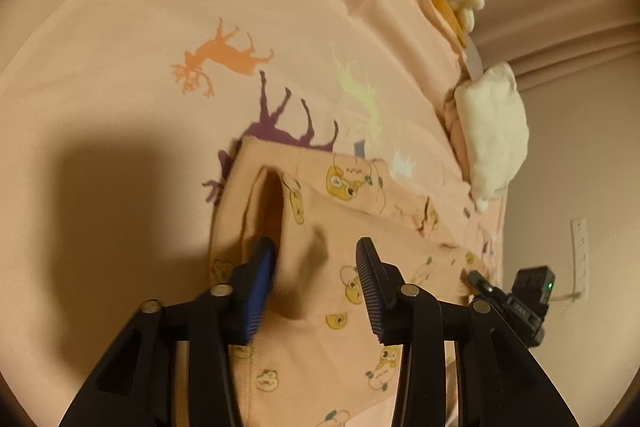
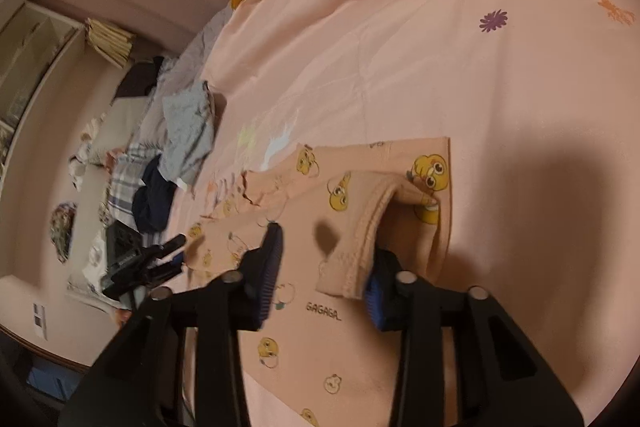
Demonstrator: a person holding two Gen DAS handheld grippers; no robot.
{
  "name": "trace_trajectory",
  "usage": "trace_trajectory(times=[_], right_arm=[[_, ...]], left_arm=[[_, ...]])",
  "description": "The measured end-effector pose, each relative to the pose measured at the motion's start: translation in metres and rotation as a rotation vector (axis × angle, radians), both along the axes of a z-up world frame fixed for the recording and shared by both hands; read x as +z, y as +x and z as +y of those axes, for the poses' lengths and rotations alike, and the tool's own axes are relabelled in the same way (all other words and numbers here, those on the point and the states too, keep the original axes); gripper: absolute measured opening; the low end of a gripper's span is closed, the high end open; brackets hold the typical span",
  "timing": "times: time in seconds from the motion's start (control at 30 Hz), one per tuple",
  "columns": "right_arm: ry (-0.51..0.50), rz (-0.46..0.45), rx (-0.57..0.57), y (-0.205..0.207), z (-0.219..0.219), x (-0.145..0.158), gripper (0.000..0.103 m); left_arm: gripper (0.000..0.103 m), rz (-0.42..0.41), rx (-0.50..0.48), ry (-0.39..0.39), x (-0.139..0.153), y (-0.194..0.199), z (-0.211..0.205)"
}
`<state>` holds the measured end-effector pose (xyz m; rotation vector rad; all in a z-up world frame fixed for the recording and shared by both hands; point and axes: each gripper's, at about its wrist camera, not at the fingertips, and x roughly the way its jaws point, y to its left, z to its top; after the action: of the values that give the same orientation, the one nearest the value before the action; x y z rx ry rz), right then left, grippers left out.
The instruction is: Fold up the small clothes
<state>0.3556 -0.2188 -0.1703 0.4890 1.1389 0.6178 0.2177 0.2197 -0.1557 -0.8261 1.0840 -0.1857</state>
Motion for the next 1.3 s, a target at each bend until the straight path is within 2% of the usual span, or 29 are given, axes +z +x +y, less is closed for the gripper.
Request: trace_trajectory(times=[0.03, 0.07, 0.1, 0.17, 0.27, 0.37, 0.47, 0.57, 0.63, 0.7, 0.77, 0.83, 0.9, 1.0, 1.07, 1.13, 1.2, 1.3], right_arm=[[-0.016, 0.015, -0.002, 0.003, 0.003, -0.003, 0.01], [-0.026, 0.024, -0.001, 0.004, 0.005, -0.005, 0.008], [-0.03, 0.03, 0.005, 0.005, 0.007, -0.005, 0.006], [0.039, 0.05, 0.019, 0.006, 0.009, -0.003, 0.006], [0.156, 0.053, -0.016, 0.018, 0.007, 0.007, 0.006], [0.172, 0.04, -0.091, 0.041, 0.007, 0.013, 0.006], [0.208, 0.086, -0.214, 0.065, 0.001, 0.002, 0.011], [0.247, 0.131, -0.306, 0.078, -0.01, -0.014, 0.039], [0.276, 0.109, -0.343, 0.077, -0.021, -0.015, 0.039], [0.286, 0.094, -0.361, 0.068, -0.031, -0.013, 0.039], [0.241, 0.009, -0.289, 0.055, -0.028, 0.002, 0.039], [0.189, -0.063, -0.14, 0.039, -0.008, 0.019, 0.037], [0.062, -0.124, 0.069, 0.018, 0.032, 0.031, 0.027], [-0.121, -0.162, 0.29, -0.005, 0.095, 0.023, 0.017], [-0.225, -0.174, 0.379, -0.01, 0.133, 0.009, 0.016], [-0.301, -0.152, 0.426, -0.005, 0.168, -0.009, 0.016], [-0.33, -0.184, 0.415, 0.005, 0.193, -0.012, 0.017], [-0.23, -0.228, 0.278, 0.039, 0.206, 0.004, 0.018]], left_arm=[[0.025, 0.0, -0.007, -0.001, 0.0, 0.002, -0.003], [0.011, 0.001, -0.012, -0.008, 0.001, 0.004, -0.006], [0.009, 0.004, -0.014, -0.033, 0.001, 0.006, -0.008], [0.009, 0.01, 0.019, -0.107, 0.001, 0.012, -0.005], [0.009, -0.013, 0.132, -0.199, 0.004, 0.027, 0.007], [0.009, -0.028, 0.287, -0.252, 0.004, 0.047, 0.022], [0.009, -0.003, 0.406, -0.218, 0.0, 0.057, 0.034], [0.009, -0.006, 0.449, -0.242, -0.007, 0.058, 0.046], [0.009, -0.018, 0.445, -0.236, -0.008, 0.053, 0.05], [0.009, -0.006, 0.383, -0.178, -0.005, 0.047, 0.049], [0.009, -0.012, 0.323, -0.091, 0.0, 0.038, 0.045], [0.009, -0.019, 0.259, -0.041, 0.002, 0.031, 0.039], [0.009, -0.028, 0.182, -0.003, 0.003, 0.022, 0.027], [0.009, -0.042, 0.108, 0.012, 0.001, 0.013, 0.012], [0.009, -0.038, 0.079, 0.007, -0.002, 0.008, 0.006], [0.009, -0.031, 0.065, 0.012, -0.004, 0.003, 0.004], [0.009, -0.031, 0.062, 0.01, -0.005, -0.005, 0.006], [0.009, -0.027, 0.062, -0.001, -0.005, -0.017, 0.012]])
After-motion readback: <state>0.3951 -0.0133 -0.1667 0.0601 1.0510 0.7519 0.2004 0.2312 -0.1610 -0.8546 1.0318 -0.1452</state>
